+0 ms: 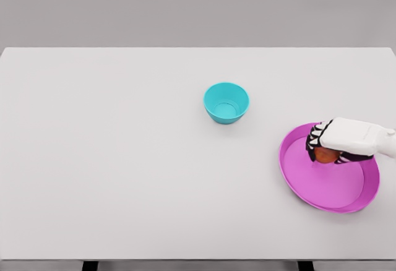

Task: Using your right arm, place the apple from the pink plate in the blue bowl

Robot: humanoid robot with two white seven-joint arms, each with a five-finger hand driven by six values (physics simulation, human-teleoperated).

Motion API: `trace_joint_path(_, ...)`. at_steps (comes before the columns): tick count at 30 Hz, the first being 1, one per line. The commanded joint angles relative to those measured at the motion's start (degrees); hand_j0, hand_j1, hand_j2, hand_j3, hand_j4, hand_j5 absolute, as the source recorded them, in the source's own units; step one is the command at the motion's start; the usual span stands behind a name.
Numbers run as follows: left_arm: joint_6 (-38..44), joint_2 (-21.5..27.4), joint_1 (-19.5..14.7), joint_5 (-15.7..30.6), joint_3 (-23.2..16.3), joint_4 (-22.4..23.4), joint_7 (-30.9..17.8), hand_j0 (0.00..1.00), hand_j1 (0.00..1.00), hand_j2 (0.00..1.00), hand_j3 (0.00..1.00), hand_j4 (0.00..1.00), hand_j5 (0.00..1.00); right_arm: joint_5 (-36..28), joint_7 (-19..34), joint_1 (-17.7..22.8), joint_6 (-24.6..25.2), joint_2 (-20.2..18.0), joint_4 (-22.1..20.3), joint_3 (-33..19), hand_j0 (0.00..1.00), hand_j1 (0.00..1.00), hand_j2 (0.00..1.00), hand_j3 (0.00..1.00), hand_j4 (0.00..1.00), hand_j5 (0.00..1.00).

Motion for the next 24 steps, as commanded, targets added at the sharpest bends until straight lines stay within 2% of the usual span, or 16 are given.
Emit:
trace_joint_path(1, 0.0, 0.0, 0.0, 0.0, 0.0, 0.0, -0.01, 1.0, 1.0, 1.0, 1.0, 1.0, 1.0, -0.31, -0.02, 0.0, 0.11, 0.1, 0.25, -0.02, 0.4, 0.4, 0.4, 0.4, 0.4, 0.4)
trace_joint_path(9, 0.0, 0.0, 0.0, 0.0, 0.0, 0.0, -0.01, 1.0, 1.0, 1.0, 1.0, 1.0, 1.0, 0.48, 0.06, -5.19, 0.11, 2.82, 1.74, -0.02, 0.4, 0.4, 0.4, 0.4, 0.4, 0.4)
trace_joint_path(12, 0.0, 0.0, 0.0, 0.0, 0.0, 0.0, -0.01, 1.0, 1.0, 1.0, 1.0, 1.0, 1.0, 0.65, 1.82, -7.12, 0.11, 4.76, 2.62, 0.07, 0.4, 0.4, 0.4, 0.4, 0.4, 0.4)
trace_joint_path(20, 0.0, 0.0, 0.0, 0.0, 0.0, 0.0, -0.01, 1.0, 1.0, 1.0, 1.0, 1.0, 1.0, 2.59, 2.08, -12.66, 0.11, 10.64, 9.57, 0.34, 0.4, 0.4, 0.4, 0.4, 0.4, 0.4)
trace_joint_path(24, 0.0, 0.0, 0.0, 0.0, 0.0, 0.0, -0.01, 1.0, 1.0, 1.0, 1.0, 1.0, 1.0, 3.12, 2.08, -14.15, 0.11, 12.49, 10.8, 0.42, 0.4, 0.4, 0.4, 0.4, 0.4, 0.4)
